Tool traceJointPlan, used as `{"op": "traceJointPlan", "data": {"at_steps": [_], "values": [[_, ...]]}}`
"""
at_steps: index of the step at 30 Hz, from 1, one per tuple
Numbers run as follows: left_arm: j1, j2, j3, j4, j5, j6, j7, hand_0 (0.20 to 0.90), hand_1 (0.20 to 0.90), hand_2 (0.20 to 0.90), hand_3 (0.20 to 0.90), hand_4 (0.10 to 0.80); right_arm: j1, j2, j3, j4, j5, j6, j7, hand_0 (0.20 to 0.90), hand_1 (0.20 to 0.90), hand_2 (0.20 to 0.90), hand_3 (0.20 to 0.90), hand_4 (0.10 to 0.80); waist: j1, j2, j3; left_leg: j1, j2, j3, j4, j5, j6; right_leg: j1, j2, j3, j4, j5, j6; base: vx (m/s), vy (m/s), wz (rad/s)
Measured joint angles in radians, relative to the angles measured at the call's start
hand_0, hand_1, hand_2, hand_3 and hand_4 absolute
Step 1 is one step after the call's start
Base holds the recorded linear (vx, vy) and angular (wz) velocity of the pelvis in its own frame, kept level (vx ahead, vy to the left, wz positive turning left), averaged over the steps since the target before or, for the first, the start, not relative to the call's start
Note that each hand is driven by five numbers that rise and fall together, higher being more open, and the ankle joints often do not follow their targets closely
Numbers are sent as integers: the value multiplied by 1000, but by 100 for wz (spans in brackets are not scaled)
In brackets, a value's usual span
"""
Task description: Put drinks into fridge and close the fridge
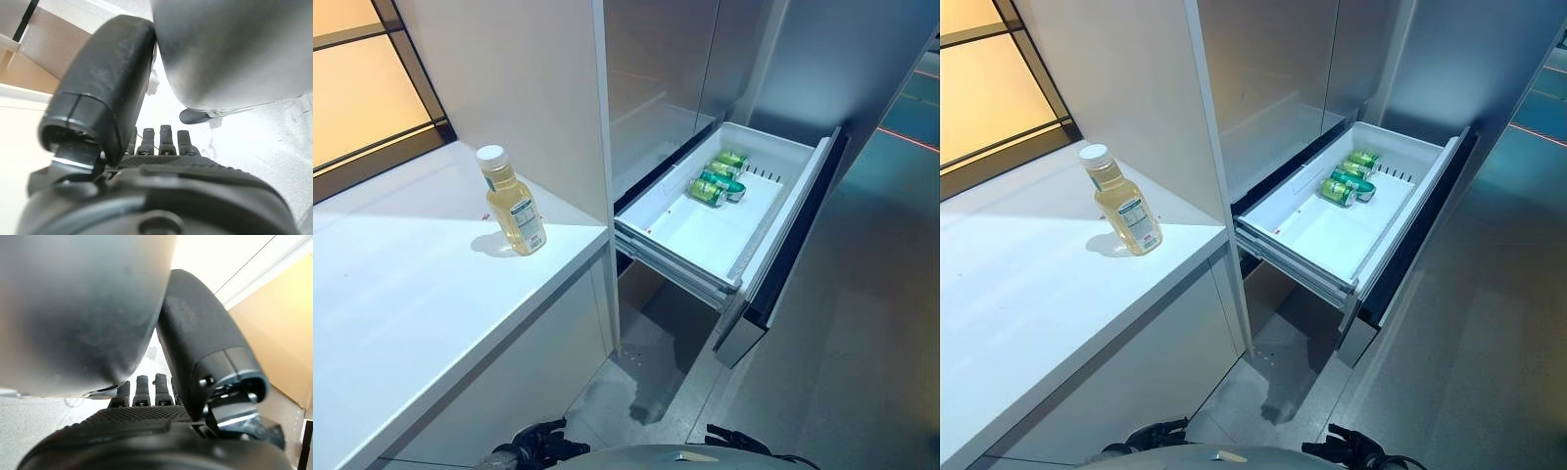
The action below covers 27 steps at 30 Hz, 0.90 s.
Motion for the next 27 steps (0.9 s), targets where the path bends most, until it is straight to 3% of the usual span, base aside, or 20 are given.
{"op": "traceJointPlan", "data": {"at_steps": [16, 21, 27], "values": [[6, 3, -5, -11, -2, -62, -43, 900, 900, 900, 900, 800, 0, -1, 0, 0, 0, 6, 1, 900, 900, 900, 900, 800, 0, 1, -4, 2, 0, 1, 0, 0, 0, 0, 0, 2, 2, 0, 0, 0, 0, 0], [10, 44, -62, -170, -2, -56, -227, 900, 900, 900, 900, 800, -2, -10, 3, -16, -5, 34, 6, 900, 900, 900, 900, 800, 1, 9, -6, 1, 1, 4, -1, 0, 0, -2, 0, 4, 4, 0, 0, -37, 24, -1], [-30, 162, -113, -534, -36, 44, -537, 900, 900, 900, 900, 800, -3, -40, 37, -48, -9, 57, 22, 900, 900, 900, 900, 800, -2, 33, -8, -6, 1, 10, -4, 1, 1, -13, -1, 9, 5, 1, 0, -17, 13, -3]]}}
